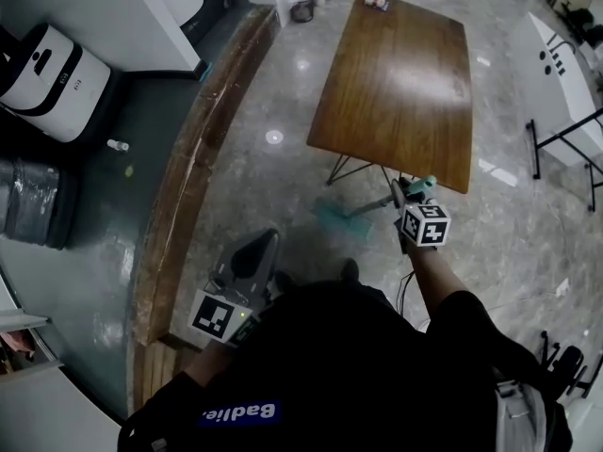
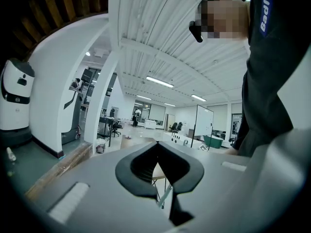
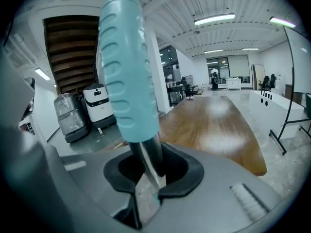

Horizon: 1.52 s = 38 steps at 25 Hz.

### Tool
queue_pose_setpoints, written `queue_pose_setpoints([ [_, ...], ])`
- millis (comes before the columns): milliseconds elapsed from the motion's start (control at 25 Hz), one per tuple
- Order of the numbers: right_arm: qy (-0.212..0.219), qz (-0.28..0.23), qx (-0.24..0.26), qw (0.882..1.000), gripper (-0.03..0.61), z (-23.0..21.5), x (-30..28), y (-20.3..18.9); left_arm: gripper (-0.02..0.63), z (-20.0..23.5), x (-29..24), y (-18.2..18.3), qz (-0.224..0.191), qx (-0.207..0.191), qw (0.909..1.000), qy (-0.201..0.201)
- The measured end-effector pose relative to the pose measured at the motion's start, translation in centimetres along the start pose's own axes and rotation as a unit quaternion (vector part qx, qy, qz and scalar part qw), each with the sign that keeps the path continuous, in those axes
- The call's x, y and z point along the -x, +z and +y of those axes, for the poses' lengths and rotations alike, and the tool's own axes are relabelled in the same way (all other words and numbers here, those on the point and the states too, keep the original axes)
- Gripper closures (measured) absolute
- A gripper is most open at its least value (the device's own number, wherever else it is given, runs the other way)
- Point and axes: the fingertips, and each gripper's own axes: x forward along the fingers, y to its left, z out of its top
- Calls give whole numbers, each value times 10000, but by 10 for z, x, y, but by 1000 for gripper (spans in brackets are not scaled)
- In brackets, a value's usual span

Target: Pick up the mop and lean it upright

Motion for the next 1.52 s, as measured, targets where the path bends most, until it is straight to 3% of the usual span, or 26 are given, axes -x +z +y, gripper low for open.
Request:
queue_pose_setpoints([
  [600, 667, -632, 433, 9948, 508, 87, 30, 73, 594, 1, 8, 1, -157, 62, 9997, -158],
  [920, 1430, -1003, 750, 9818, 511, 159, 63, 106, 594, -1, 7, 3, -188, 102, 9995, -232],
  [1520, 2500, -1091, 1030, 9565, 512, 255, 104, 114, 594, -11, 2, 6, -229, 34, 9989, -396],
])
